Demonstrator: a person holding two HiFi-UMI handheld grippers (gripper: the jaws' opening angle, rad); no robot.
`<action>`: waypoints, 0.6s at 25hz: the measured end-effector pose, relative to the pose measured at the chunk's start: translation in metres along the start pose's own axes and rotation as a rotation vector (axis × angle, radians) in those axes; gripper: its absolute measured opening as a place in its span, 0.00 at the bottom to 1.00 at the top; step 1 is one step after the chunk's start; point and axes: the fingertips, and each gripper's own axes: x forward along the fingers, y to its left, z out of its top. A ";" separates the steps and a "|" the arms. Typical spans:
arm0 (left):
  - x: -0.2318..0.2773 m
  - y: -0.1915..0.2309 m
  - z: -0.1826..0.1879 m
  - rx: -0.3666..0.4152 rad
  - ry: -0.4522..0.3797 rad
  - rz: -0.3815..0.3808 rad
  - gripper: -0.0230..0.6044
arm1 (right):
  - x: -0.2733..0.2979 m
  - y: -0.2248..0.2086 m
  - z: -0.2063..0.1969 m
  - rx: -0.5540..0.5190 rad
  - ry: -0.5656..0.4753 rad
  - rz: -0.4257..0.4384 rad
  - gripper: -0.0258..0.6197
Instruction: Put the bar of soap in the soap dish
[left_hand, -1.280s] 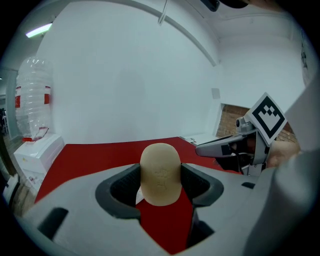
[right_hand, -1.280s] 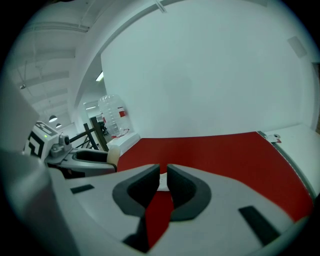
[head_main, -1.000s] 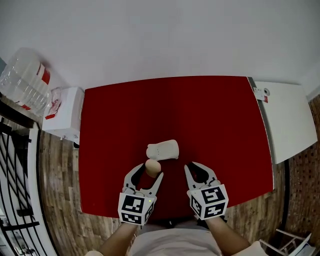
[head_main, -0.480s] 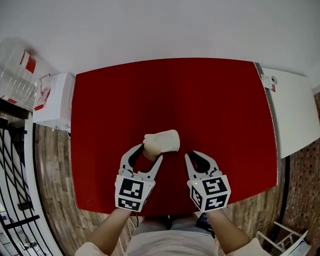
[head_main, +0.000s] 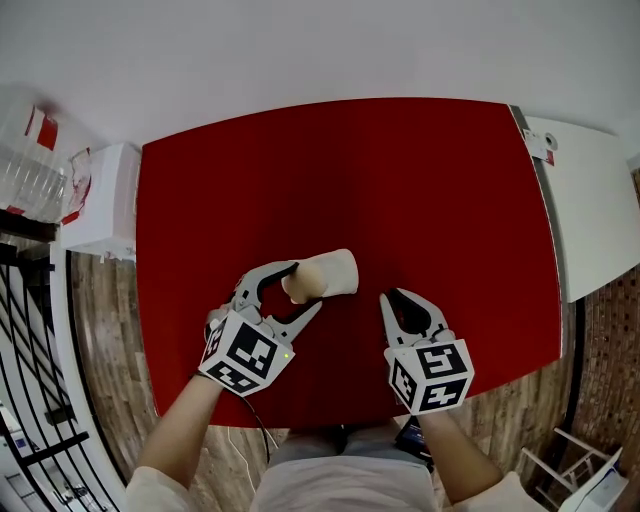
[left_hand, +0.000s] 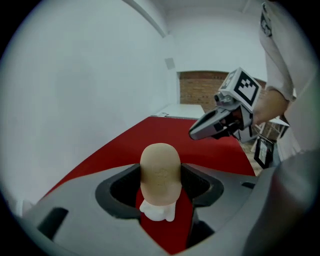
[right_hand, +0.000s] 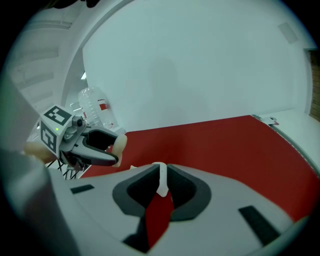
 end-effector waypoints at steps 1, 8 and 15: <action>0.001 0.000 0.001 0.051 0.009 -0.032 0.45 | -0.001 -0.003 -0.001 0.006 0.000 -0.006 0.11; 0.018 -0.001 0.001 0.225 0.057 -0.186 0.45 | -0.005 -0.015 -0.006 0.034 -0.005 -0.029 0.11; 0.038 -0.005 -0.010 0.257 0.112 -0.223 0.45 | -0.005 -0.023 -0.015 0.057 0.004 -0.040 0.11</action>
